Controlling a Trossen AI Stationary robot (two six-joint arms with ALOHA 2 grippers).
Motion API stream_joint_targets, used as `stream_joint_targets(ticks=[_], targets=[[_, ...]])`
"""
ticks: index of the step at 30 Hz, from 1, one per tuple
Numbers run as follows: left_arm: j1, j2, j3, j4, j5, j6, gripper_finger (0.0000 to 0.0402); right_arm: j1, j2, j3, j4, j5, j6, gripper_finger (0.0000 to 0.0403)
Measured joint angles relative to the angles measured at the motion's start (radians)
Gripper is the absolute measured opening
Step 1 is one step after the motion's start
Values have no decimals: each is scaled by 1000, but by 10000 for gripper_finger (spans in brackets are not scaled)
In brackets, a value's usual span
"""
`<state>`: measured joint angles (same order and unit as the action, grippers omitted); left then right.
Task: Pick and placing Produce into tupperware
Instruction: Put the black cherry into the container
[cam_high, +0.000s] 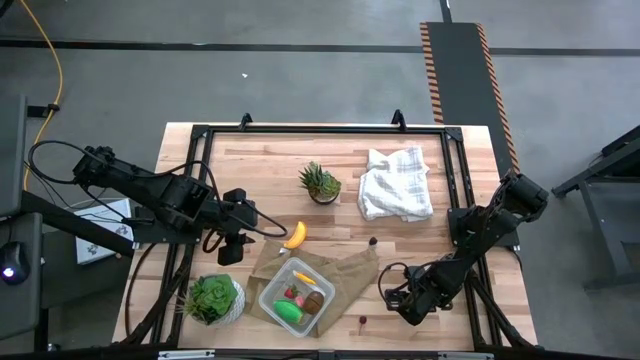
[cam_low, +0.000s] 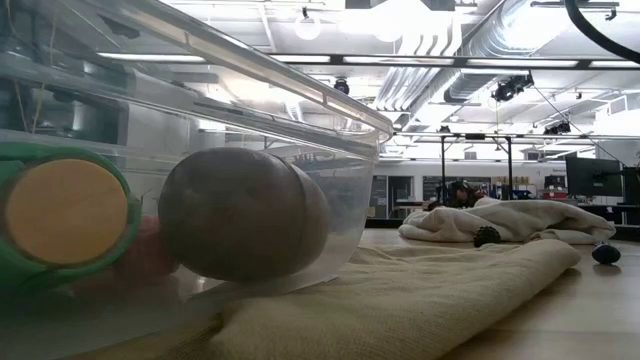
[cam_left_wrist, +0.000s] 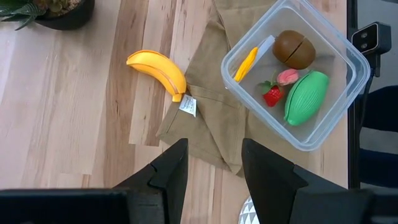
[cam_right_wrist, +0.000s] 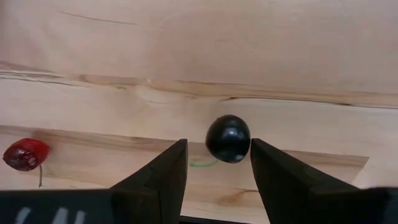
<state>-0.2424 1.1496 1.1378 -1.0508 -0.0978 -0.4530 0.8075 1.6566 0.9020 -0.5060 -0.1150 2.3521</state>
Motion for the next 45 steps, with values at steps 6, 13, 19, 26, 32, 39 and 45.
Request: stream_joint_targets(ticks=[6,13,19,26,32,39,45], targets=[[0,0,0,0,0,0,138,0,0,0,-6,-10,1,165],[0,0,0,0,0,-2,138,-2,0,0,-20,-16,3,165],[0,0,0,0,0,-2,138,-2,16,2,-2,-18,4,165],[0,0,0,-2,0,-2,138,-2,51,1,31,-21,4,165],[0,0,0,-2,0,-2,138,-2,51,1,29,-21,4,162],[0,0,0,-1,1,-2,138,-2,51,1,29,-22,2,129],[0,0,0,0,1,-2,138,-2,51,1,31,-22,0,104]])
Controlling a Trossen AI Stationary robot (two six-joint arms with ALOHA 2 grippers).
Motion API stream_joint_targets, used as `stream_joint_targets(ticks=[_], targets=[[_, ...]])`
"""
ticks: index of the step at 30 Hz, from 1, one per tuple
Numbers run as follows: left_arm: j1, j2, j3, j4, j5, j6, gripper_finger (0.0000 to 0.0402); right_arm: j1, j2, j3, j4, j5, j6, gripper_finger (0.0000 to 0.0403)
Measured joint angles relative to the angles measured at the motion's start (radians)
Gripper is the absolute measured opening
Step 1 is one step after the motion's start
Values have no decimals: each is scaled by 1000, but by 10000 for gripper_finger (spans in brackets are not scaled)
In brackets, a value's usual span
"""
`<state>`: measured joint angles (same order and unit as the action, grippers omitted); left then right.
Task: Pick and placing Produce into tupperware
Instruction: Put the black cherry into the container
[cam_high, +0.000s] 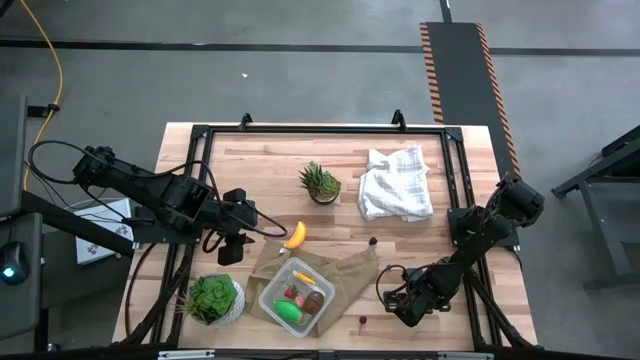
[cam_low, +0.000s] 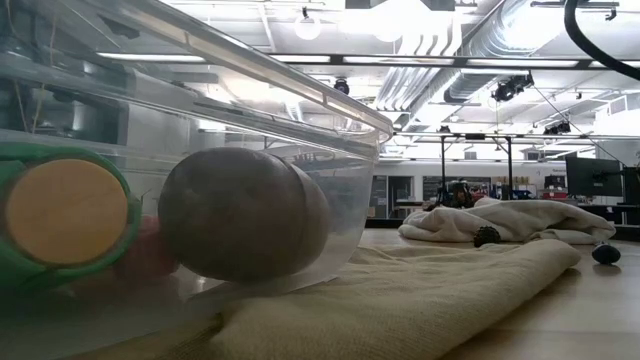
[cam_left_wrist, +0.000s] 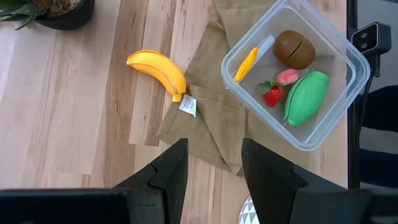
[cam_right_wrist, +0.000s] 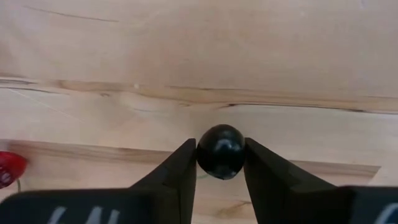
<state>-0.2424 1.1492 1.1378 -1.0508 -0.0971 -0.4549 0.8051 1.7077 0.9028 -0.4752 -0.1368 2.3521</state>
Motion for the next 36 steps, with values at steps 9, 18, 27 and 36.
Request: stream_joint_targets(ticks=[9,18,27,36], targets=[[0,0,0,0,0,1,138,0,0,0,19,-1,-1,98],[0,0,0,3,-3,3,138,-21,-1,81,-28,-3,-50,97],[0,0,0,2,-19,5,138,-66,-1,184,-95,57,-144,97],[0,0,0,5,-20,-3,139,-131,-2,249,-90,116,-309,97]])
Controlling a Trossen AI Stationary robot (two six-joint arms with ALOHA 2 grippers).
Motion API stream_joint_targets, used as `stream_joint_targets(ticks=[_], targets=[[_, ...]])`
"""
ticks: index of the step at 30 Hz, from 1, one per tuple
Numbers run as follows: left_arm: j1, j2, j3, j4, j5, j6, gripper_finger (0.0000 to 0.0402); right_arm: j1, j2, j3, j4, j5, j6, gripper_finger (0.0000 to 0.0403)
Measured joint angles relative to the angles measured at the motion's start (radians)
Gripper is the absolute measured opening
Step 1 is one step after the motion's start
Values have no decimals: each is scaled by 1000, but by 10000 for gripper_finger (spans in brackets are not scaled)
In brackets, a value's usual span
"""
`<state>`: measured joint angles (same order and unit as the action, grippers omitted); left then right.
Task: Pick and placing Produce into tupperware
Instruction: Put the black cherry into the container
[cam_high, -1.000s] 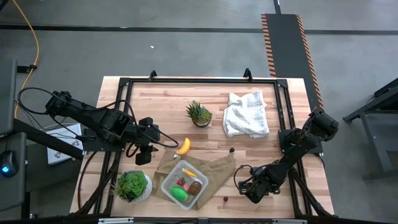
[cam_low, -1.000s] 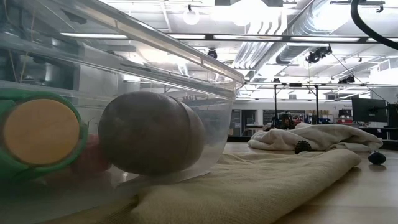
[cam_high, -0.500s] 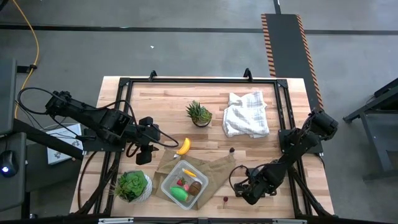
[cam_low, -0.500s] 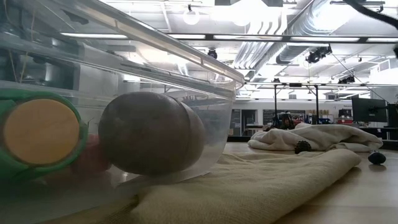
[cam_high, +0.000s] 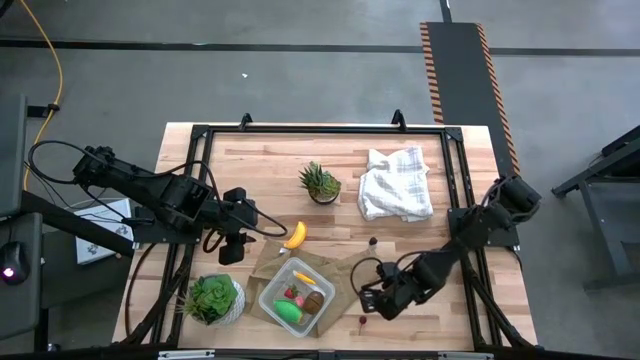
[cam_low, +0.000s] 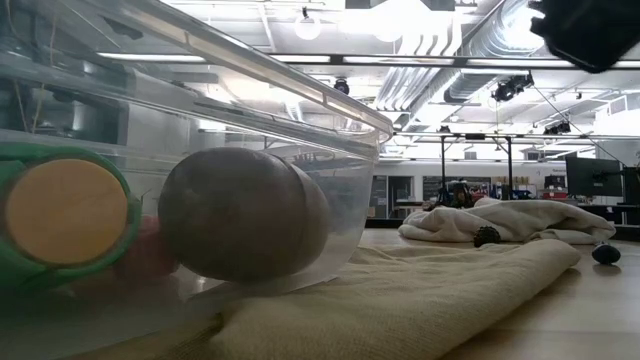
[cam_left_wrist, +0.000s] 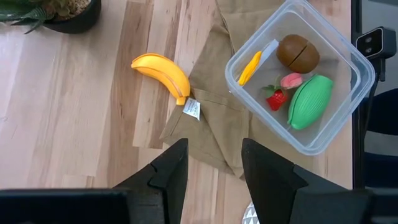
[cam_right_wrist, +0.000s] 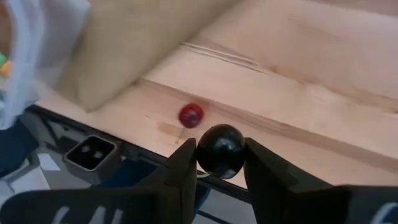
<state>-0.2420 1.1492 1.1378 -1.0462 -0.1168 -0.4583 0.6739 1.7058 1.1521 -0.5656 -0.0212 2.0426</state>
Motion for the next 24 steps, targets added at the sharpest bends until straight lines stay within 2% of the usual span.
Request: stream_joint_targets(ticks=[11,16,20,24], targets=[[0,0,0,28,18,-23,140,-74,0,8,87,48,-205,97],[0,0,0,62,19,-38,140,-119,0,8,188,52,-334,97],[0,0,0,87,19,-46,140,-156,0,8,320,120,-459,97],[1,0,0,130,20,-80,140,-193,0,8,401,235,-542,97]])
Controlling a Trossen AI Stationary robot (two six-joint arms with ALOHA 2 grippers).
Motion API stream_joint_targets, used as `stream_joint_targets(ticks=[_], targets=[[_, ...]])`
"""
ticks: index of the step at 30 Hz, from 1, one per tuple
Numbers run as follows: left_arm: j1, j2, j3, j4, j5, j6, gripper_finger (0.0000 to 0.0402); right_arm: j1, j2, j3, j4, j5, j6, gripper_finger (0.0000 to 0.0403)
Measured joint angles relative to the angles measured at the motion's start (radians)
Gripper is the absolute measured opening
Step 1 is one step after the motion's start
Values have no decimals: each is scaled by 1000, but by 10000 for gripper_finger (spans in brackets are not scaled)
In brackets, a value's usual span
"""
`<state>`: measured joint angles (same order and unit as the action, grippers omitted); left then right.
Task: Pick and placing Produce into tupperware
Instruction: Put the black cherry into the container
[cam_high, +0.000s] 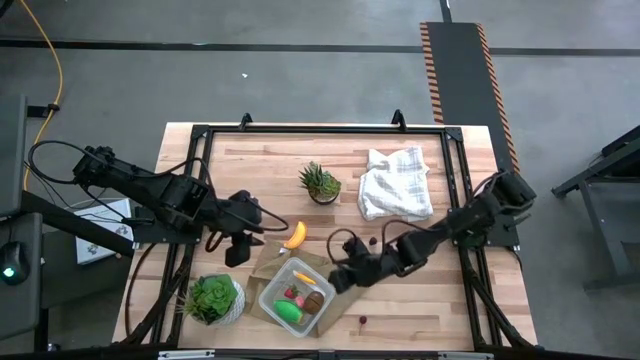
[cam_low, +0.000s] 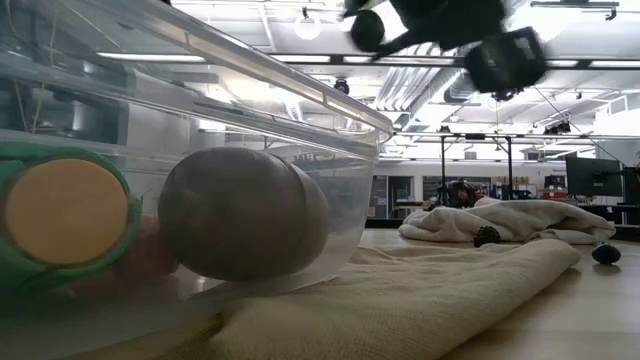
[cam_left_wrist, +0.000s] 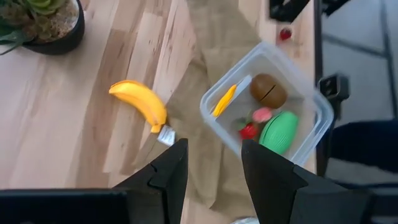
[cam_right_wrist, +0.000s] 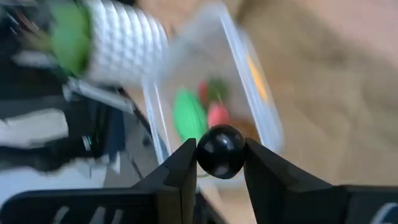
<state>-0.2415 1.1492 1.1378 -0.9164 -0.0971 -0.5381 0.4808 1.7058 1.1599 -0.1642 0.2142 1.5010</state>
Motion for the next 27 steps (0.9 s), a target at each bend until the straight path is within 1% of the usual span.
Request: stream_joint_targets(ticks=[3,8,13,18,23,27], targets=[[0,0,0,48,0,-40,140,-34,0,0,65,68,-57,97],[0,0,0,140,2,-77,140,-92,0,0,167,136,-175,97],[0,0,0,164,2,-99,140,-135,0,0,268,223,-288,97],[0,0,0,169,-31,-128,140,-162,0,0,335,232,-372,97],[0,0,0,201,-42,-121,140,-167,0,0,381,233,-446,97],[0,0,0,235,-6,-55,140,-166,0,0,438,232,-518,97]])
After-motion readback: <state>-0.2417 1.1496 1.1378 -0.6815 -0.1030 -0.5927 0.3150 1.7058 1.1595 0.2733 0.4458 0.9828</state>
